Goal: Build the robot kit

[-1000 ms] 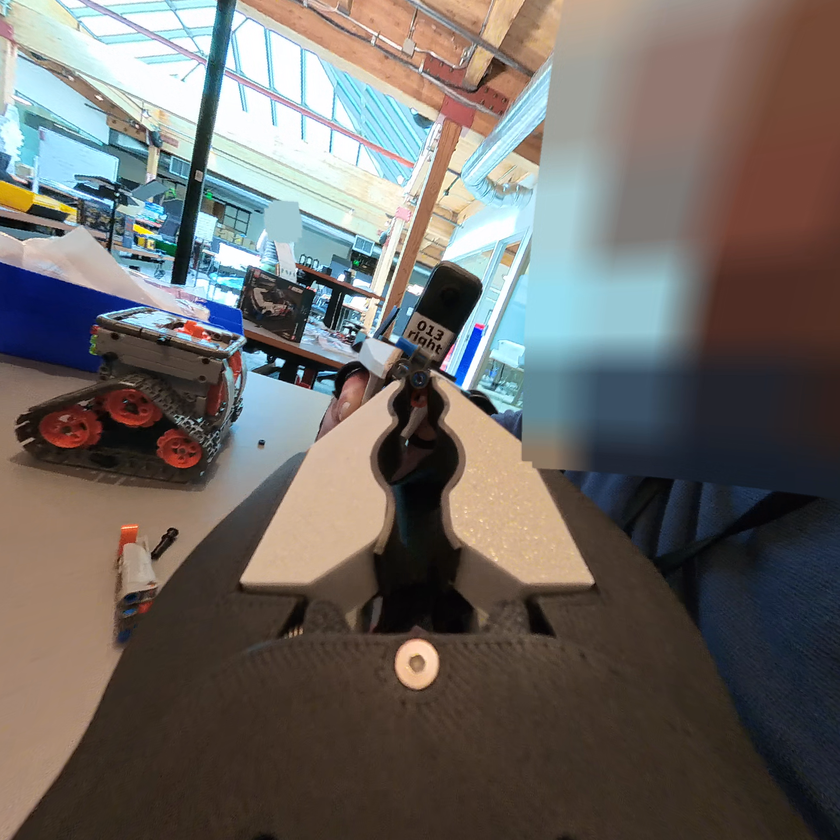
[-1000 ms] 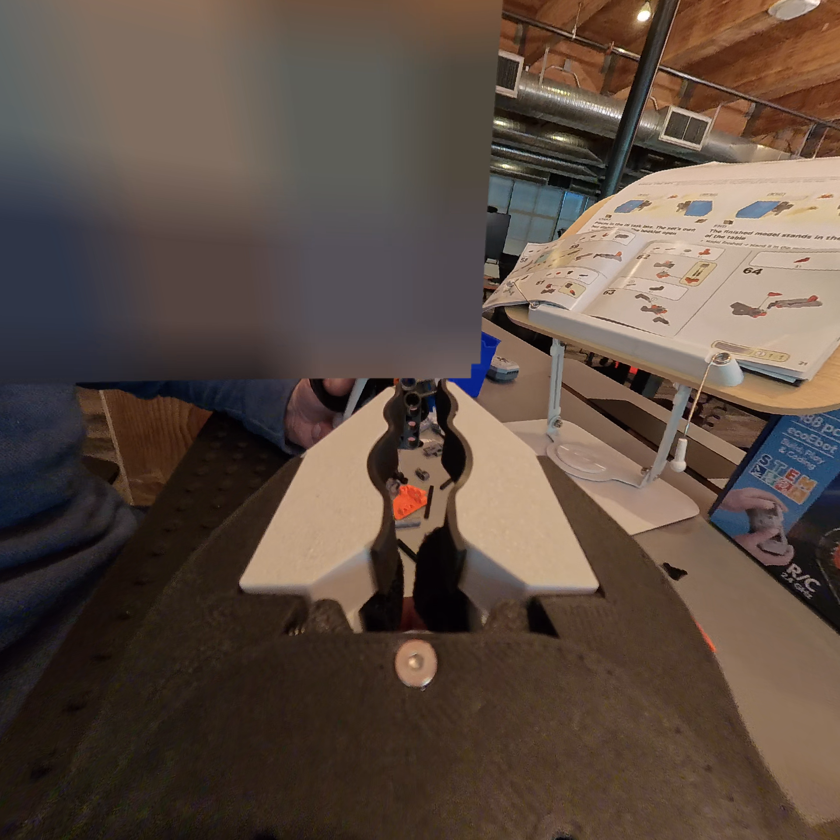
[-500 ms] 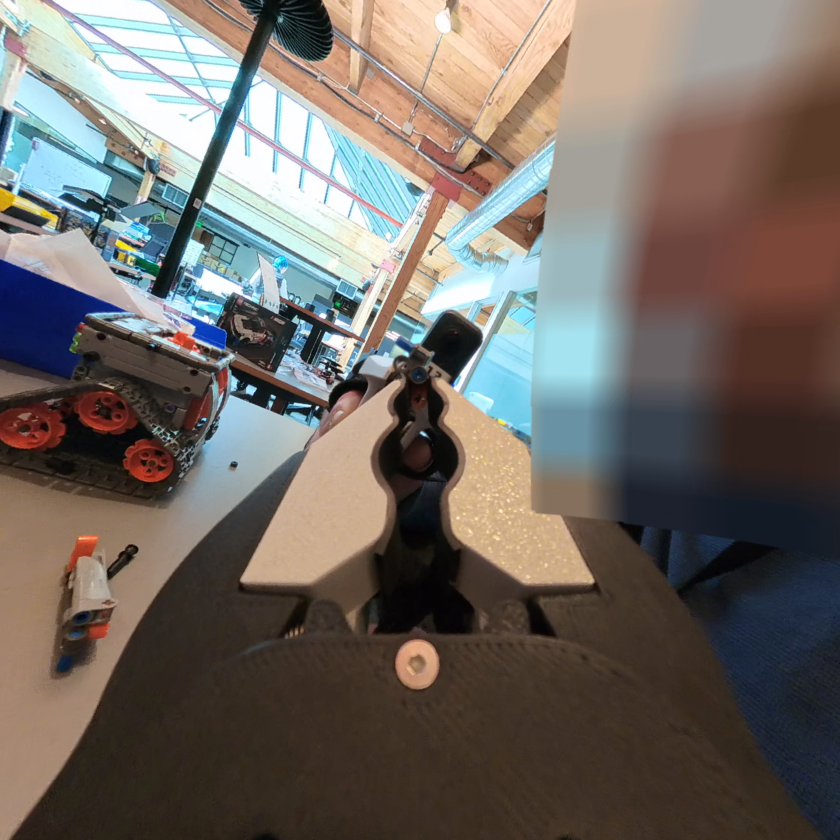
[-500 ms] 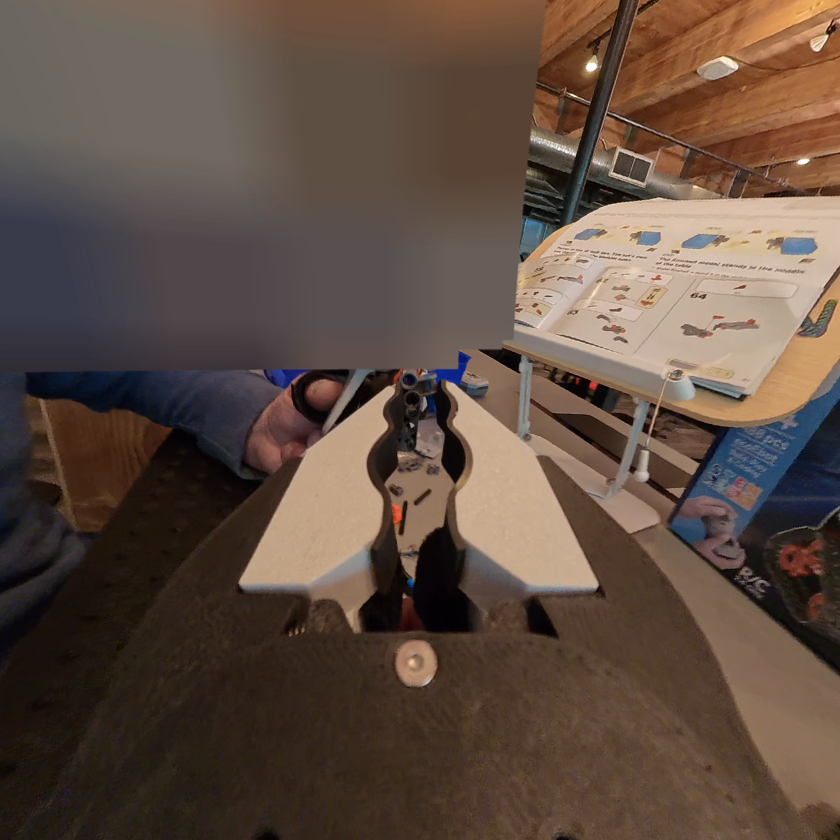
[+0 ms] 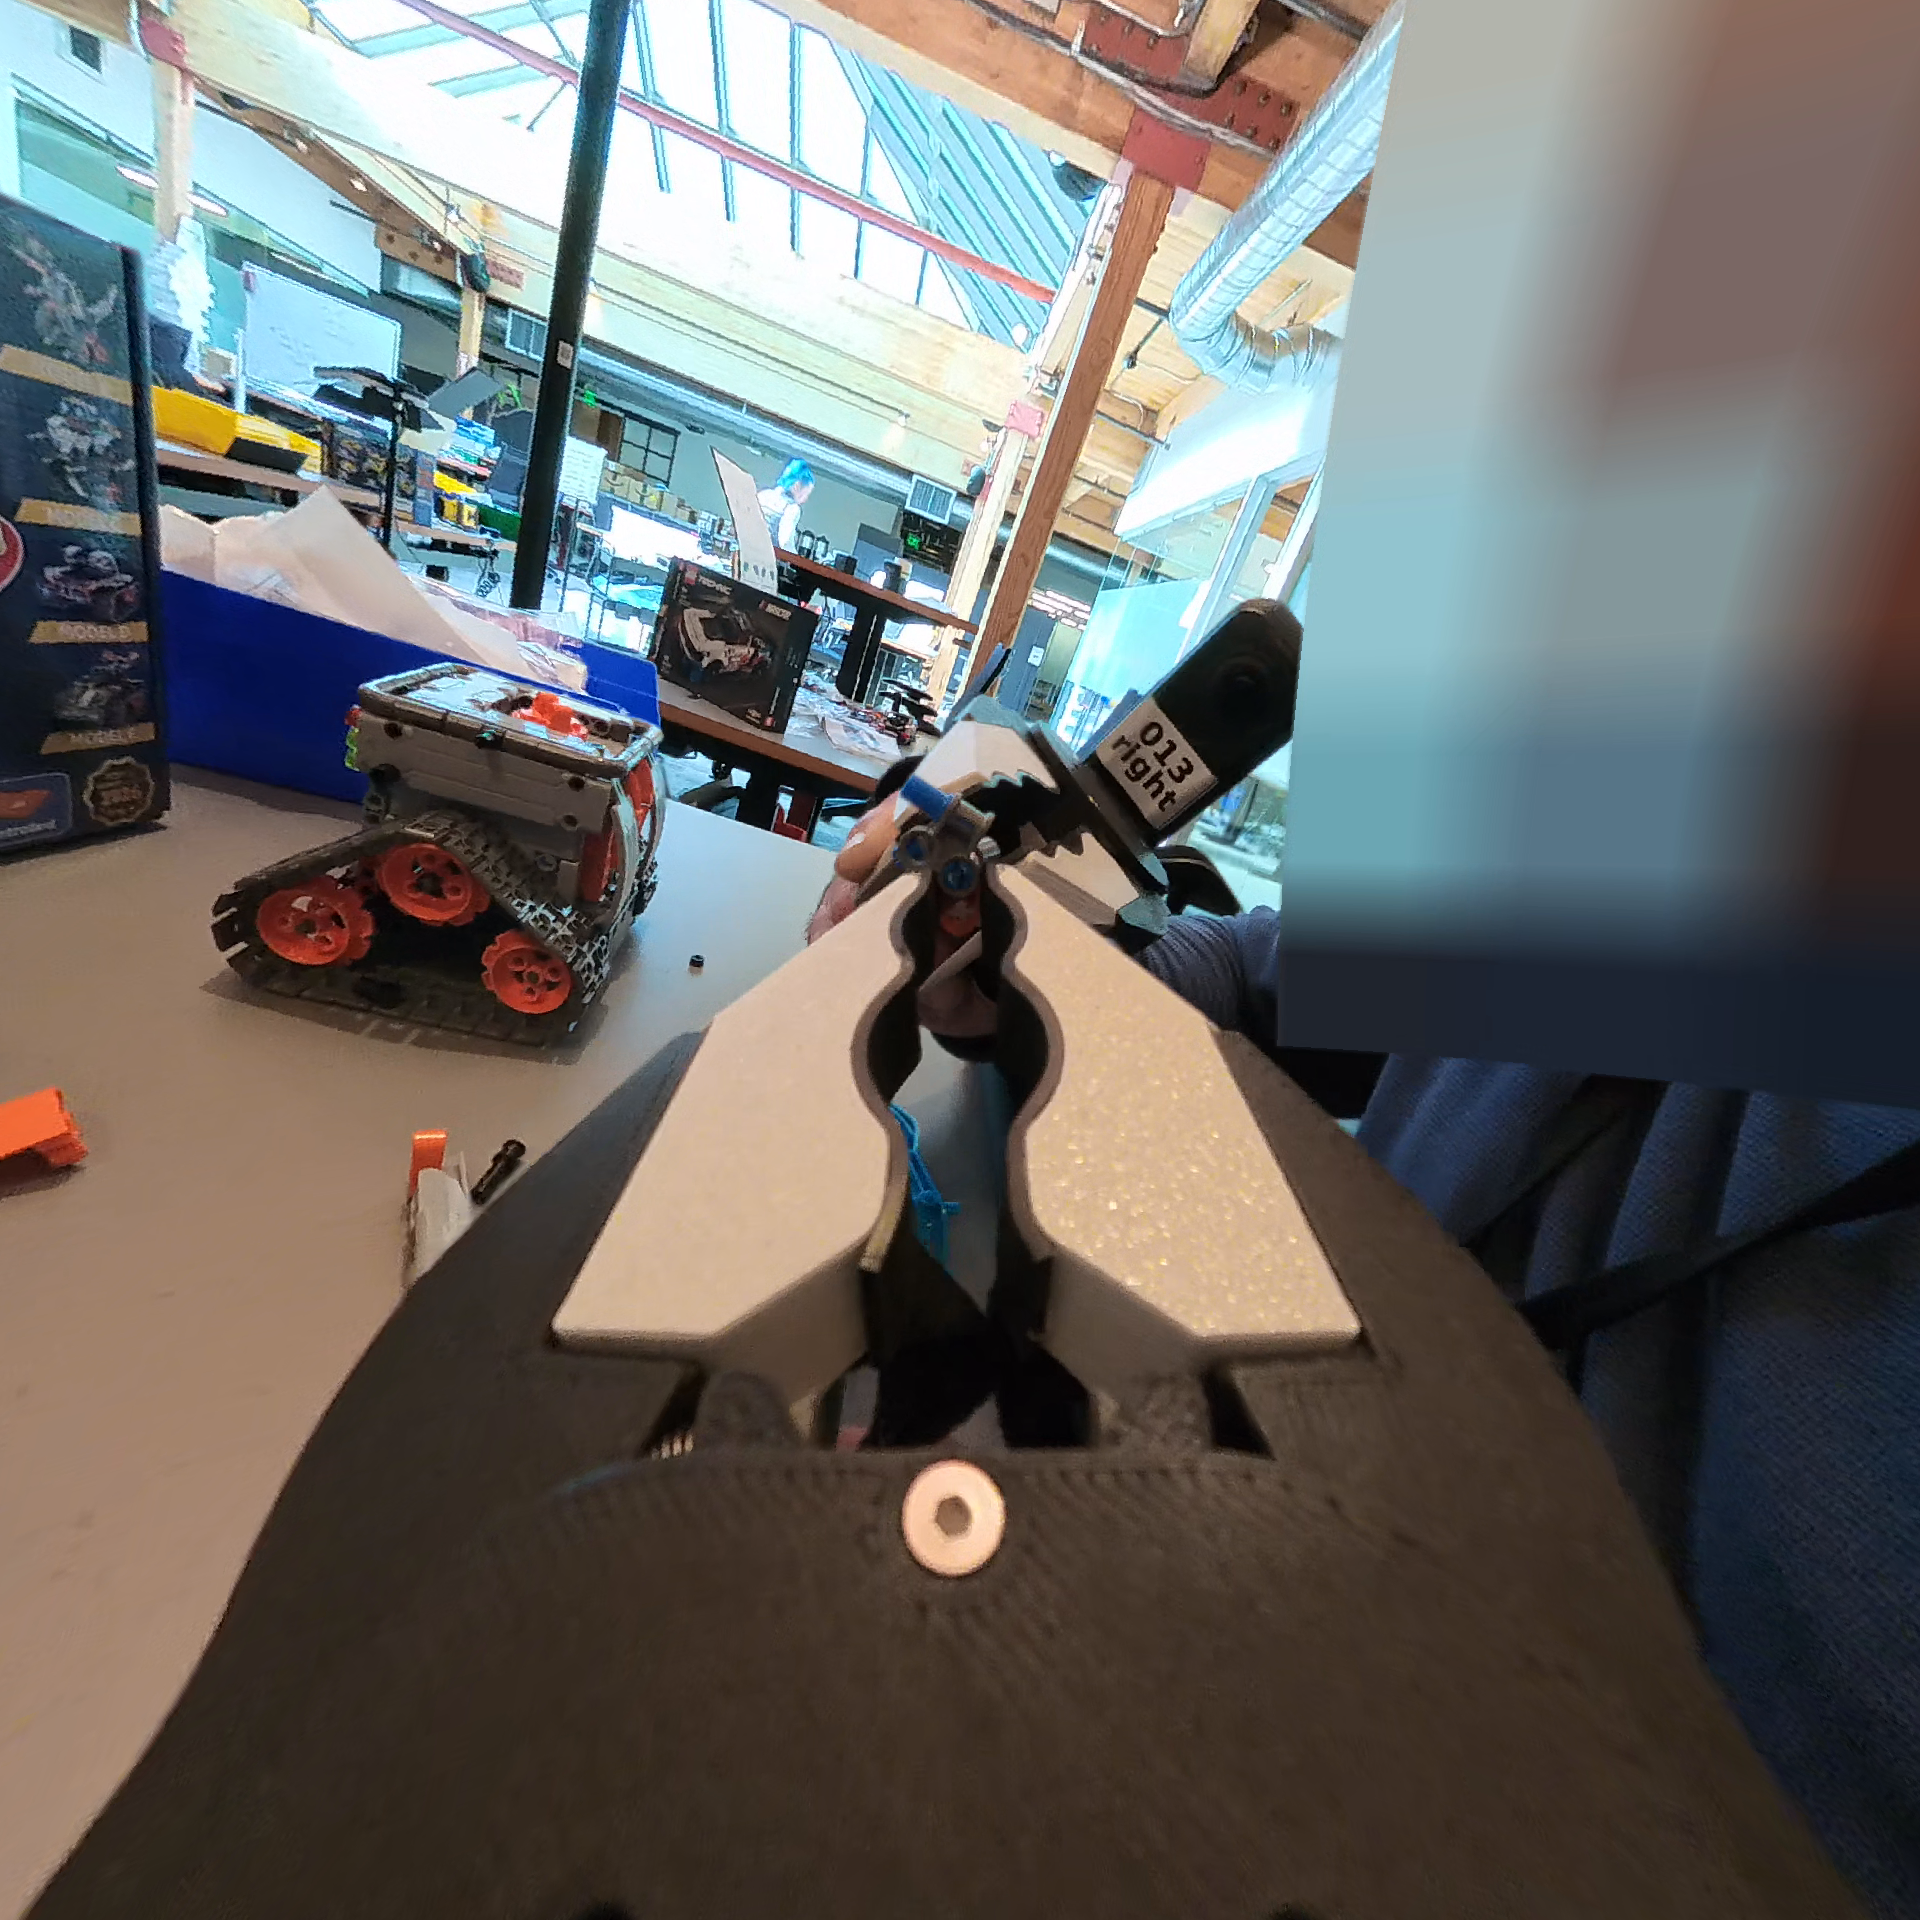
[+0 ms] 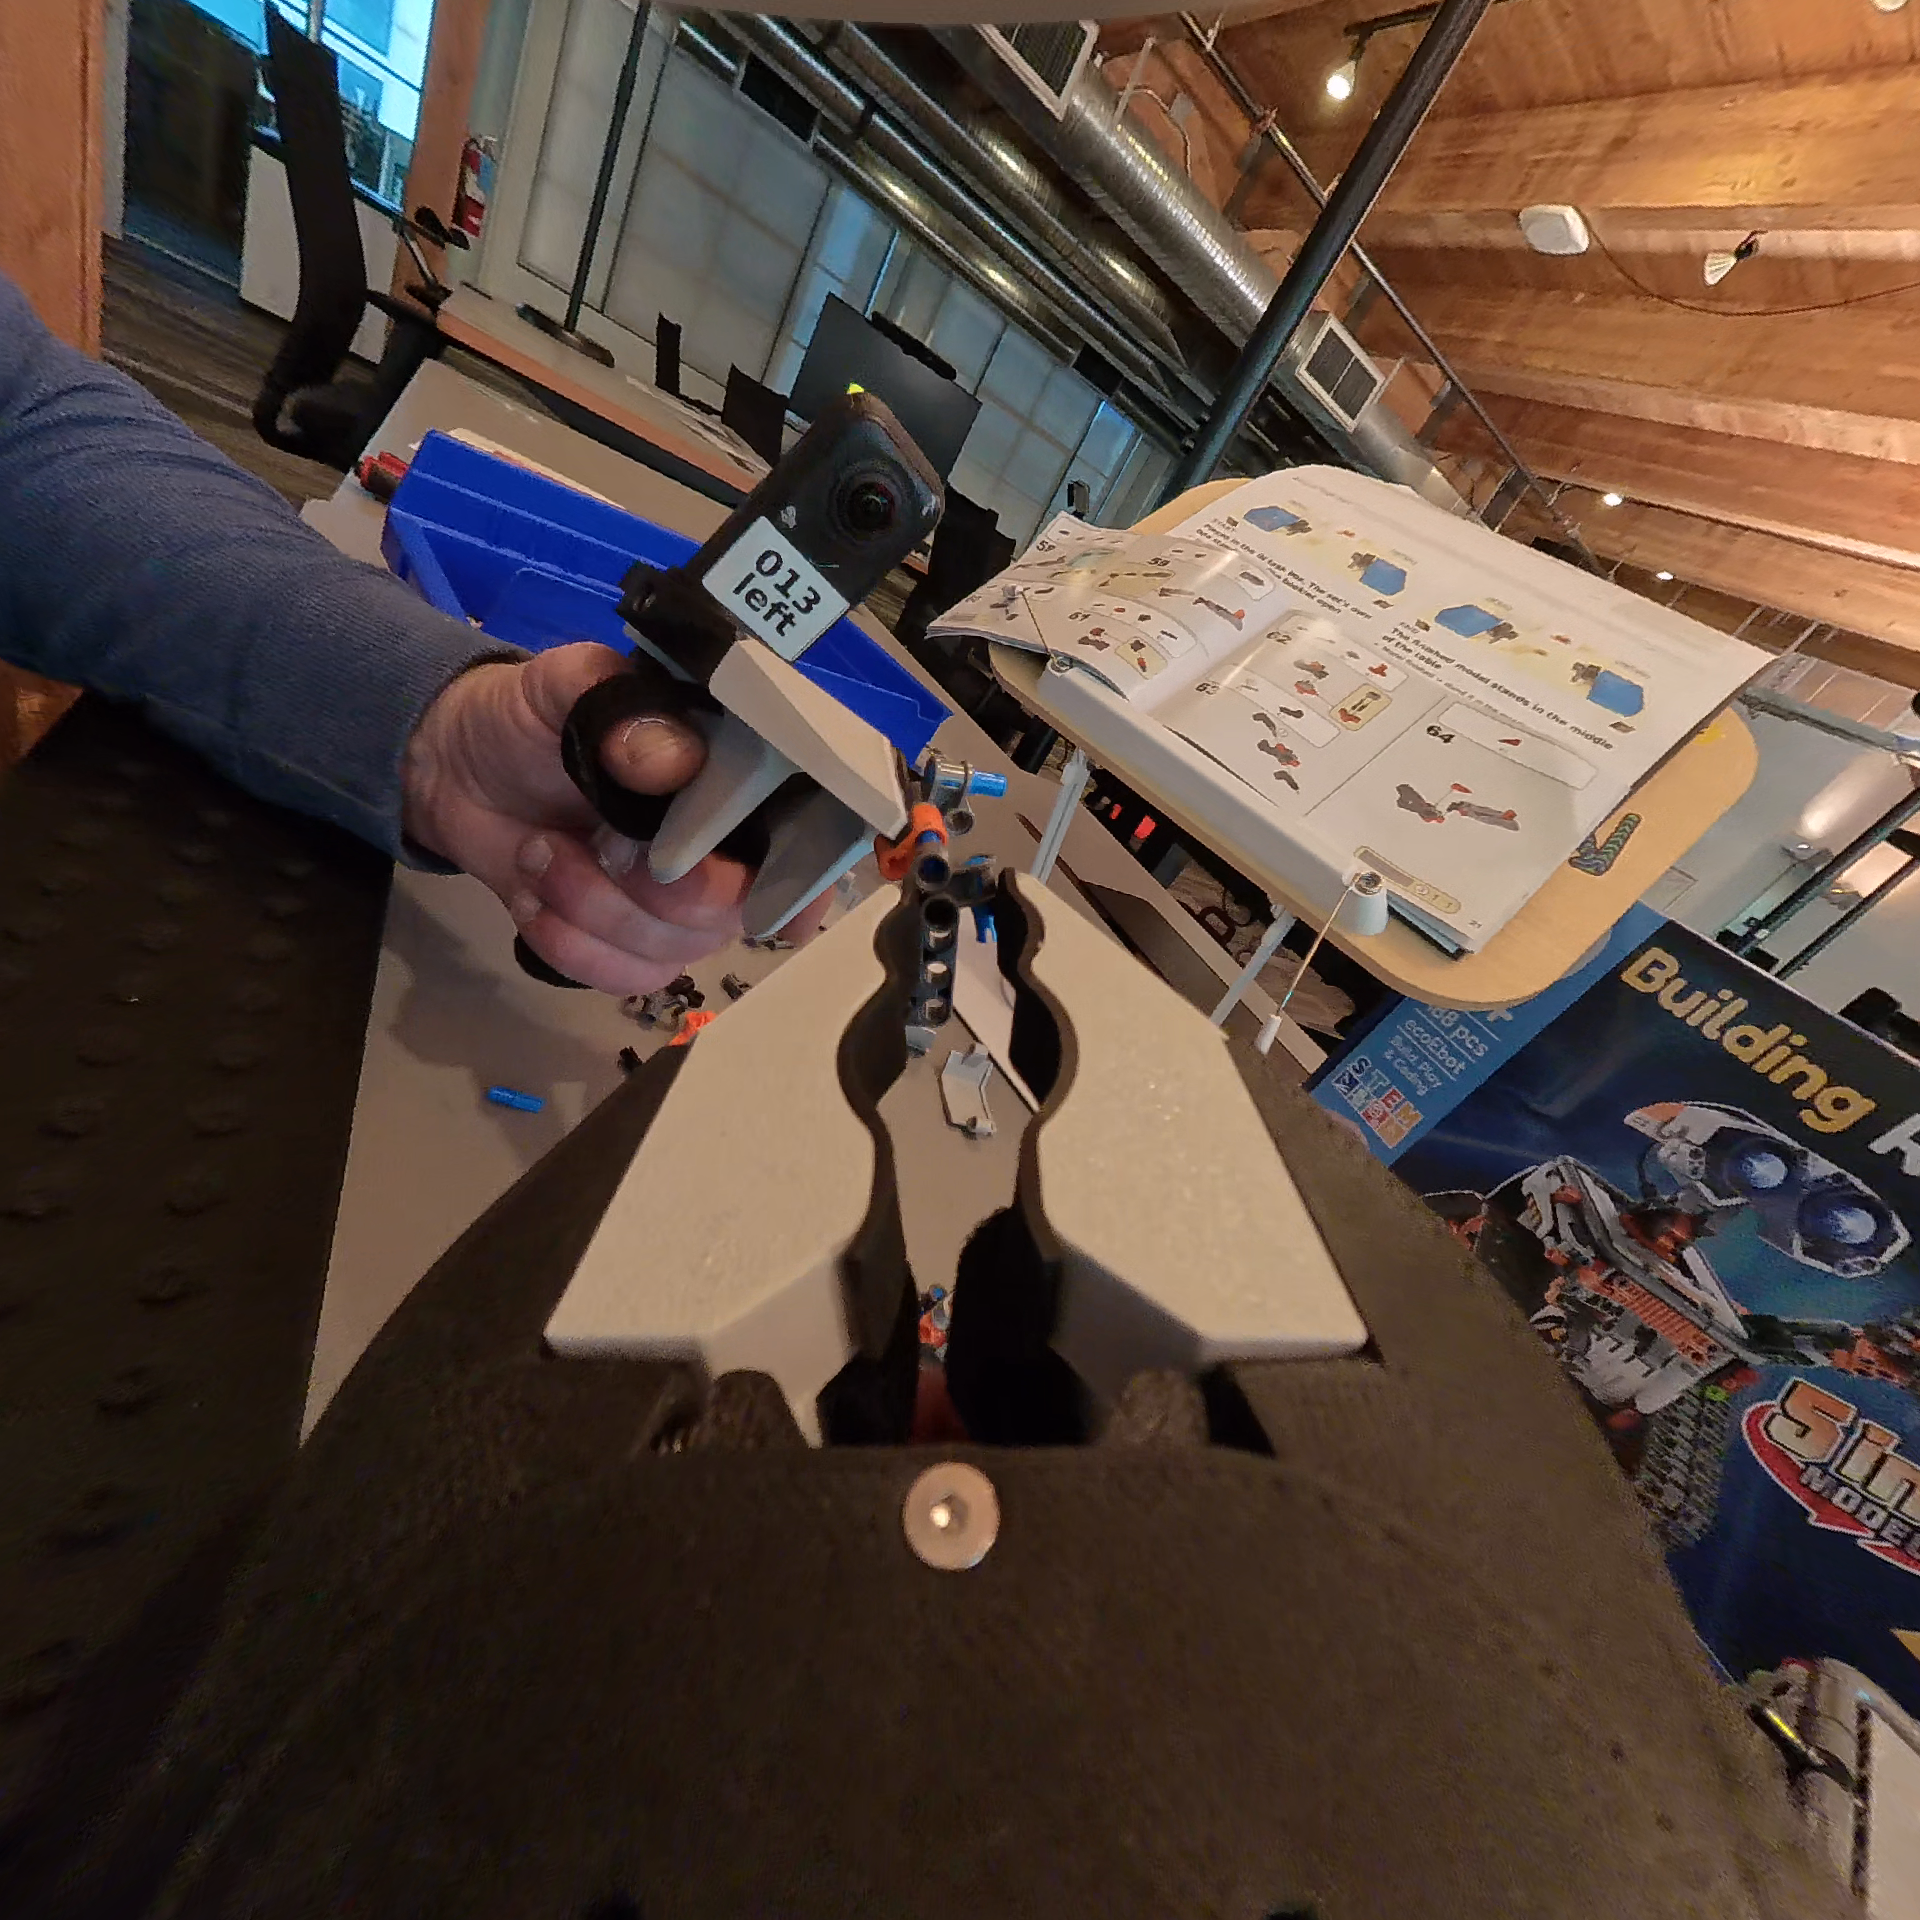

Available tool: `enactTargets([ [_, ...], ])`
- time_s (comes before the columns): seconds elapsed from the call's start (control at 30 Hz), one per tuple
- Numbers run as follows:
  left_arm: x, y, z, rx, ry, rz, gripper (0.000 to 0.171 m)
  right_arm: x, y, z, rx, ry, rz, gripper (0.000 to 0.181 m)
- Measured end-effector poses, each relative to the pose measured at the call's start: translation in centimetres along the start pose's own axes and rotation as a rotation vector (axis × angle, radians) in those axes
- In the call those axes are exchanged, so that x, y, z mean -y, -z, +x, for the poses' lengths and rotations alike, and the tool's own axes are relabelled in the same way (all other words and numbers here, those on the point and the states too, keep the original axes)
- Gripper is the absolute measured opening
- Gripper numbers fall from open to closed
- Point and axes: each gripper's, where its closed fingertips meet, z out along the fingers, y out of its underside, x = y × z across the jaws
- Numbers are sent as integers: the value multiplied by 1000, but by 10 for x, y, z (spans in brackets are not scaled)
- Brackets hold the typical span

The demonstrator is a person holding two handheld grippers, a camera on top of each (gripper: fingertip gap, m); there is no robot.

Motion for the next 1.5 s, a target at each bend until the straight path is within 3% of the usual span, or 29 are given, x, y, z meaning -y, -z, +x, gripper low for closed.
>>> enactTargets([
  [0.37,-3,1,7,-168,245,15,6,2,0,-4,-63,289,-30,12],
  [0.73,-21,3,9,-214,261,-101,6,-7,1,-17,-17,514,-81,12],
  [1.07,-32,2,-5,-129,233,-176,6,-24,-2,-14,-43,725,-179,12],
  [1.33,-29,3,-3,-95,84,-196,5,-24,2,-6,-22,527,-184,22],
  [1.5,-26,4,-7,-34,-95,-191,6,-31,5,-3,122,54,-184,26],
])
